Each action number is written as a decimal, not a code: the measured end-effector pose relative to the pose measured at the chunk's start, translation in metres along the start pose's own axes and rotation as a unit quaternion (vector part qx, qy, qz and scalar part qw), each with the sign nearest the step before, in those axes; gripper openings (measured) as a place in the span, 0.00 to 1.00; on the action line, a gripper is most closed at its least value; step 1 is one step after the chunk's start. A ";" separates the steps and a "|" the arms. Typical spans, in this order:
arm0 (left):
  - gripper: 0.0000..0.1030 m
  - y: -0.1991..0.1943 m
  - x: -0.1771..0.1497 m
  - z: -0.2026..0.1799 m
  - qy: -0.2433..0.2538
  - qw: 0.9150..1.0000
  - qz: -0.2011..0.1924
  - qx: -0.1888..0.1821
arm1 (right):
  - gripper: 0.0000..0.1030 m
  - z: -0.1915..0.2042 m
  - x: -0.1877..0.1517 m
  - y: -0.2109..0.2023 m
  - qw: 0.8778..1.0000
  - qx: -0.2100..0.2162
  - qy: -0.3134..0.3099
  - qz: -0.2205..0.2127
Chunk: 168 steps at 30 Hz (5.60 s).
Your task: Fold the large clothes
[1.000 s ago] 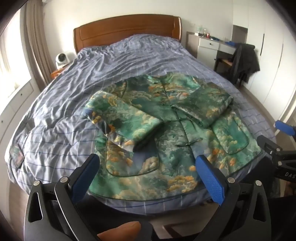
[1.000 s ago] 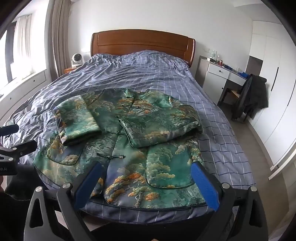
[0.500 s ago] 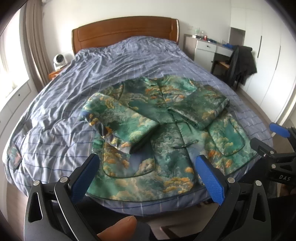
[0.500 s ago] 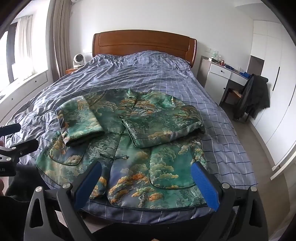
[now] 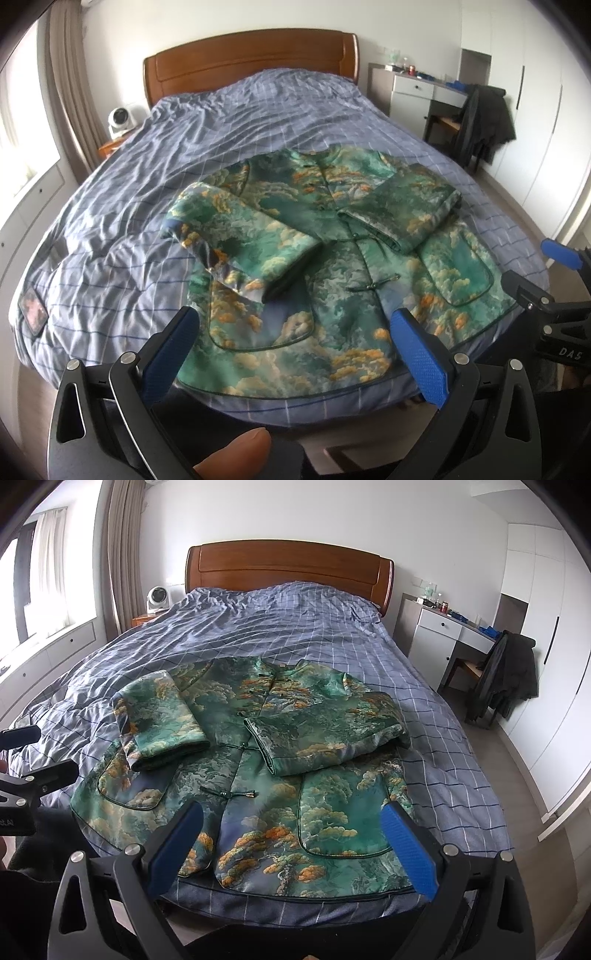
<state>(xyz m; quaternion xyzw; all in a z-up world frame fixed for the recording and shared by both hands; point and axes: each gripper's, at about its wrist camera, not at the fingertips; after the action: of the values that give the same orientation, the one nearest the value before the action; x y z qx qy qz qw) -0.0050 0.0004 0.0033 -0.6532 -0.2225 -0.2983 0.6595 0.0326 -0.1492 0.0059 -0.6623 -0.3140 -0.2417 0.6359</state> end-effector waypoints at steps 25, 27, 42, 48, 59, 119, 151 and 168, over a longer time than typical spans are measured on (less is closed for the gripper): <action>1.00 0.004 -0.002 0.003 0.000 1.000 0.010 0.008 | 0.96 0.002 -0.001 -0.001 1.000 -0.002 -0.003 0.000; 1.00 0.006 -0.002 0.003 -0.001 1.000 0.013 0.009 | 0.96 0.002 -0.001 0.000 1.000 -0.003 -0.004 -0.001; 1.00 0.016 -0.003 0.003 -0.003 0.999 0.031 0.018 | 0.96 0.005 -0.001 0.005 1.000 -0.003 -0.006 0.004; 1.00 0.017 -0.003 0.004 -0.003 0.999 0.031 0.018 | 0.96 0.006 -0.002 0.007 1.000 -0.003 -0.007 0.005; 1.00 0.017 -0.002 0.003 -0.003 0.999 0.031 0.018 | 0.96 0.006 -0.001 0.007 1.000 -0.004 -0.007 0.006; 1.00 0.055 -0.015 0.057 -0.022 0.997 0.060 0.048 | 1.00 -0.023 0.029 0.091 0.992 0.045 -0.114 0.012; 0.99 0.113 -0.007 0.043 0.076 0.993 0.069 0.059 | 0.17 -0.260 0.037 0.112 0.978 -0.081 0.192 0.009; 0.99 0.167 -0.003 0.034 0.202 0.976 0.076 0.034 | 0.50 -0.336 -0.060 0.142 0.927 -0.210 0.301 0.073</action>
<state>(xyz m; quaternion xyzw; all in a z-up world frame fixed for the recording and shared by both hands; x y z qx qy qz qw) 0.1105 0.0296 -0.1190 -0.5721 -0.0443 -0.3649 0.7332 0.1203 -0.4891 -0.1105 -0.6981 -0.0007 -0.4429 0.5625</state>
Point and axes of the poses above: each gripper's, at about its wrist camera, not at the fingertips, and y roughly the way its jaws point, z to its left, x to its top, and after that the axes turned 3 degrees about y, right-handed
